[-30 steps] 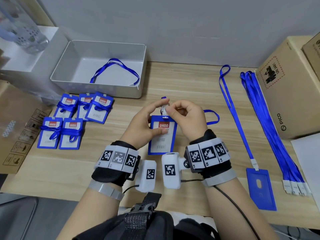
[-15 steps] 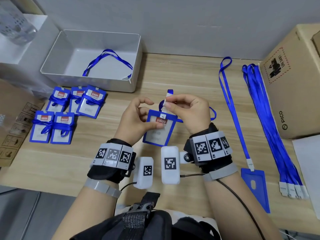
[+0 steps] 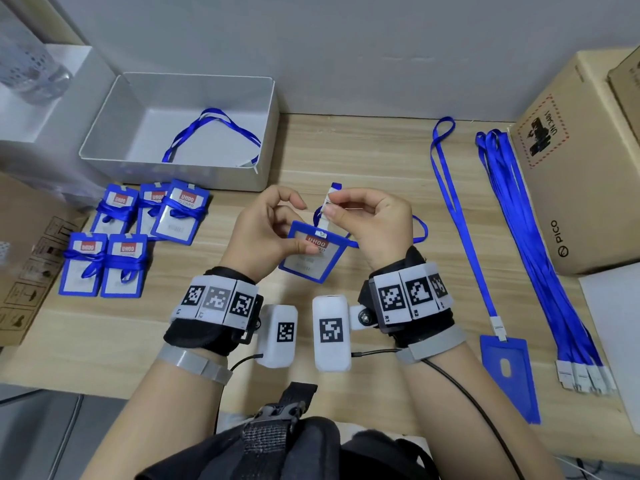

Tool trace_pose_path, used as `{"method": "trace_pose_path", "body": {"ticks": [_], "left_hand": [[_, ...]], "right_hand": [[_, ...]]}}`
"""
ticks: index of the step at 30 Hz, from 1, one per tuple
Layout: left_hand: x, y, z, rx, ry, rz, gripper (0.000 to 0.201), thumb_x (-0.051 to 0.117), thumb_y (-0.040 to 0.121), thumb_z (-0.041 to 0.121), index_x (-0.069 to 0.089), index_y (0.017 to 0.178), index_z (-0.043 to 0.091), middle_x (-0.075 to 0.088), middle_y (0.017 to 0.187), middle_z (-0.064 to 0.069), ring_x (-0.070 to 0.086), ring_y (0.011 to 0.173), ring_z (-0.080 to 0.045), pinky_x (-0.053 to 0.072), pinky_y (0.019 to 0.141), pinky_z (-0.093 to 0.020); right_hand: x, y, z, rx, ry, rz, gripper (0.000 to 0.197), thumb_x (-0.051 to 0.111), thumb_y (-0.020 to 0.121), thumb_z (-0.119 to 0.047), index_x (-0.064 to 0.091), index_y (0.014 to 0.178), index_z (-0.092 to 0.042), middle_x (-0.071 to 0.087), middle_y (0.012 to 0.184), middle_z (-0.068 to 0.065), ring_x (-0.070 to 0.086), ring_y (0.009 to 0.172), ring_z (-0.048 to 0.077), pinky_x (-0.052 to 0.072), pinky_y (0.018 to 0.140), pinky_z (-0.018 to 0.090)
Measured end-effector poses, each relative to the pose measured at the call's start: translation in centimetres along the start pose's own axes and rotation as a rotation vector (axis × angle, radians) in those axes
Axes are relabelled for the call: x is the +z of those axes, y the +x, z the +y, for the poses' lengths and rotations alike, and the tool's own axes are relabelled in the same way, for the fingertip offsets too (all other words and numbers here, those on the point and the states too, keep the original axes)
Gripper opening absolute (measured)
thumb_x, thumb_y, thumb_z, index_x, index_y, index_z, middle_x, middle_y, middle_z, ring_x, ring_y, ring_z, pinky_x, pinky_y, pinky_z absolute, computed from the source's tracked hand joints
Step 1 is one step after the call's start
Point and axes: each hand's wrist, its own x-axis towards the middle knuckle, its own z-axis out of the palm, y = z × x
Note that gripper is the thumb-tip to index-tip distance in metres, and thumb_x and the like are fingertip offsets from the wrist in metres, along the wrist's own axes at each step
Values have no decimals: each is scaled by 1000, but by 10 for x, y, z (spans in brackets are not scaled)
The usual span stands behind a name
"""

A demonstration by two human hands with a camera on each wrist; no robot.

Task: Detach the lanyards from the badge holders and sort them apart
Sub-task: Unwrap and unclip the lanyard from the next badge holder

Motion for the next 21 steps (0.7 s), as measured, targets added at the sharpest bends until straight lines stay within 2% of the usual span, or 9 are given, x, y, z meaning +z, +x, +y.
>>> {"method": "trace_pose_path", "body": {"ticks": [7, 9, 10, 12, 15, 17, 19, 20, 21], "left_hand": [[-17, 1, 8, 69, -101, -52, 54, 69, 58, -25, 45, 85, 15, 66, 52, 0, 66, 58, -14, 56, 57, -26], [-24, 2, 5, 51, -65, -111, 55, 70, 57, -24, 47, 85, 17, 66, 55, 2, 65, 57, -11, 54, 58, -24], [-28, 3, 2, 34, -45, -142, 57, 71, 57, -23, 47, 88, 18, 67, 57, 3, 64, 57, -8, 53, 58, -21], [-35, 7, -4, -12, -35, -215, 70, 72, 57, -21, 47, 102, 27, 70, 66, 3, 66, 64, -7, 53, 63, -22], [-38, 16, -9, -66, -53, -397, 105, 71, 59, -21, 29, 133, 39, 72, 93, 4, 68, 94, -13, 57, 67, -27], [-35, 21, -7, -64, -41, -487, 102, 69, 60, -23, 28, 137, 30, 71, 100, 9, 65, 101, -9, 58, 69, -31], [-34, 29, -1, -57, 16, -489, 79, 68, 61, -24, 42, 121, 20, 72, 87, 10, 68, 85, -2, 57, 67, -25], [-37, 34, 2, -59, 47, -472, 71, 68, 62, -24, 45, 119, 13, 71, 81, 8, 67, 77, 1, 56, 65, -20], [-41, 39, 5, -65, 65, -457, 72, 68, 62, -23, 43, 124, 6, 68, 85, 8, 67, 75, 2, 54, 64, -17]], "right_hand": [[19, -2, -2, -23, -117, 100, 29, 73, 70, -1, 64, 65, -28, 66, 69, -10, 64, 61, 1, 53, 68, 20], [23, -3, -7, -44, -61, 117, 28, 70, 72, 2, 63, 67, -25, 66, 71, -7, 64, 65, 4, 52, 67, 18], [25, -4, -11, -62, -26, 107, 26, 68, 74, 3, 63, 69, -23, 65, 73, -4, 65, 70, 10, 52, 67, 19], [30, -6, -23, -87, 43, 33, 24, 63, 78, 4, 61, 74, -19, 63, 77, -1, 65, 79, 26, 54, 68, 22], [36, -12, -42, -109, 76, -137, 22, 58, 81, 5, 61, 77, -17, 62, 80, -2, 64, 80, 28, 55, 69, 23], [40, -17, -54, -121, 99, -227, 23, 57, 81, 7, 61, 78, -15, 63, 79, -5, 64, 76, 22, 55, 64, 23], [42, -20, -62, -147, 142, -295, 24, 54, 81, 11, 59, 80, -13, 65, 75, -8, 65, 66, 10, 53, 62, 19], [42, -21, -64, -170, 156, -313, 23, 55, 80, 10, 59, 81, -12, 67, 73, -9, 65, 64, 7, 52, 63, 19], [42, -22, -67, -190, 164, -320, 21, 56, 78, 7, 59, 81, -13, 67, 74, -10, 65, 65, 7, 53, 65, 20]]}}
